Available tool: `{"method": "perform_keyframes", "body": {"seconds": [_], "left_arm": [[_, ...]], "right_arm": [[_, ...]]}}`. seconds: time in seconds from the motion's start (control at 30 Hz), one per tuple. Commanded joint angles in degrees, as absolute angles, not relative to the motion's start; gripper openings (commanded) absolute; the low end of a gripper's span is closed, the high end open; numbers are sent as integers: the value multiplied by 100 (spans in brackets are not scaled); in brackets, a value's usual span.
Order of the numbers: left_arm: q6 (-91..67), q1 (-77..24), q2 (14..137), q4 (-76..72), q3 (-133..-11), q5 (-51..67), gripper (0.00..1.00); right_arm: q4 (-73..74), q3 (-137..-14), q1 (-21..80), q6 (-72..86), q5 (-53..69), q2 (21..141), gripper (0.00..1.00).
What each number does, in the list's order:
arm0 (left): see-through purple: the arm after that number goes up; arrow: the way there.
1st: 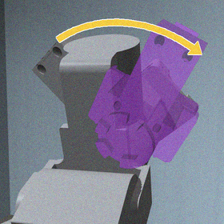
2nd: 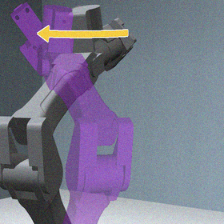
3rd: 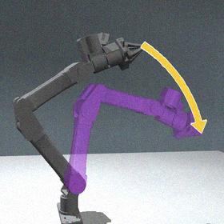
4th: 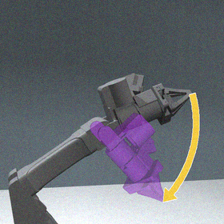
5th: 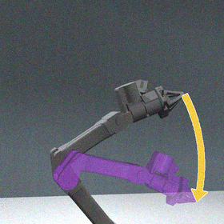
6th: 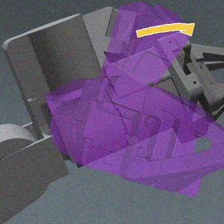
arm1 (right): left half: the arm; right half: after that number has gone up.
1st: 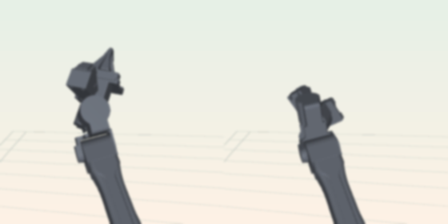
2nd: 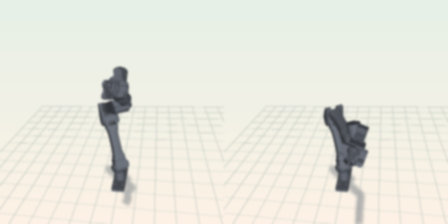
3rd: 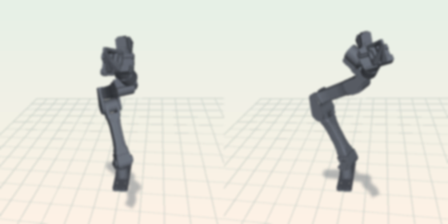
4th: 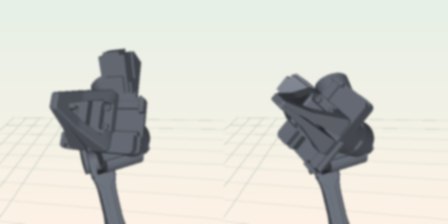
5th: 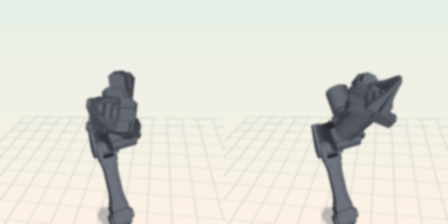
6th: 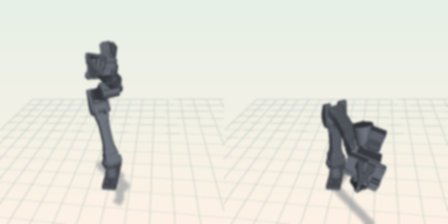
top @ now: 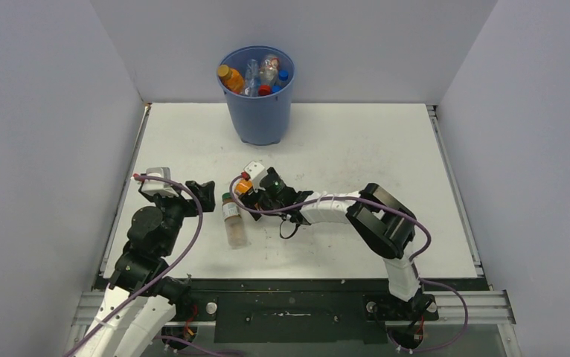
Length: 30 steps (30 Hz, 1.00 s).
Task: Put the plastic bottles in the bin
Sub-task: Pick up the plastic bottle at the center of the board.
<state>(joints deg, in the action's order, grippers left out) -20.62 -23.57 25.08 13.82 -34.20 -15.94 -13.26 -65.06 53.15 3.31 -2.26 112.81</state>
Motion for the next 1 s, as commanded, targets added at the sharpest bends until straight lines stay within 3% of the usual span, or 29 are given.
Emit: {"method": "perform_keyframes", "body": {"seconds": [0.0,0.17,0.3,0.5,0.87,0.97], "left_arm": [[-2076,-2415,2538,1103,-3410,-1573,97],[-2040,-2428,2527,1111,-3418,-1608,97],[-2011,-2435,2485,1077,-3390,-1643,97],[-1988,-2435,2506,1043,-3366,-1633,98],[-1976,-2443,2500,956,-3408,-1591,99],[-1925,-2459,2404,615,-3296,-968,99]], "right_arm": [[-1264,-7044,5162,-94,-46,11544,91],[-1232,-7110,5054,-23,435,11683,97],[-1273,-7033,5028,0,683,11658,81],[-1391,-6833,5070,66,914,11513,47],[-1098,-4917,5547,819,30,8791,24],[-351,-4609,5684,1203,-145,7863,7]]}}
